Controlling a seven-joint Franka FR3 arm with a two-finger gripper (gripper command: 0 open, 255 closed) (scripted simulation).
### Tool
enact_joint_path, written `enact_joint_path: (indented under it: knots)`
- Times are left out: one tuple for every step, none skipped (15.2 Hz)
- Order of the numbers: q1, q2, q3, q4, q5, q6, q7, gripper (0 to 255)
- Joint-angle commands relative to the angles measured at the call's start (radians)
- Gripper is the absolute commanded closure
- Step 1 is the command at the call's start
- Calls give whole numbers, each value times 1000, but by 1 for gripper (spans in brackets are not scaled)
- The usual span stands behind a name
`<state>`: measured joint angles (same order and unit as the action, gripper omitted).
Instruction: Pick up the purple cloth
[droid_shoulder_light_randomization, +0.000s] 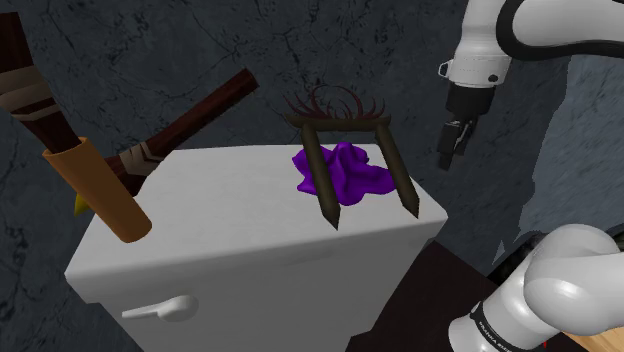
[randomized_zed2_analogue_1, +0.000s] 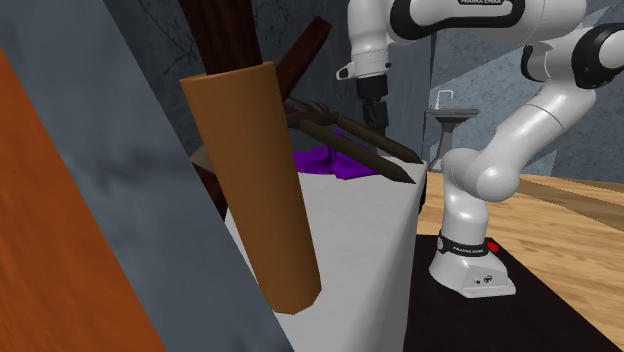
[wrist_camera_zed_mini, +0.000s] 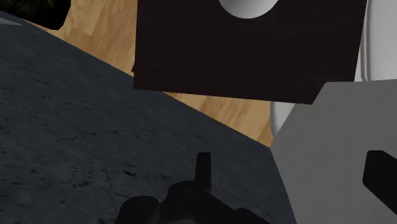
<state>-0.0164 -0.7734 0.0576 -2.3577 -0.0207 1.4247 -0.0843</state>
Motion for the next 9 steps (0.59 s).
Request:
enact_joint_path:
  knots:
    - [0,0,0,0,0,0,0,0]
    - [-8,3,29,7,26,8,68,0]
    - [-18,8,59,15,51,18,136,0]
    - [-28,15,89,26,74,29,203,0]
    - [-38,25,119,38,96,40,271,0]
    - [-49,36,148,52,116,52,338,0]
    - [-62,50,178,68,134,65,405,0]
    - [-75,65,208,85,150,78,472,0]
    - [-89,82,237,105,163,92,538,0]
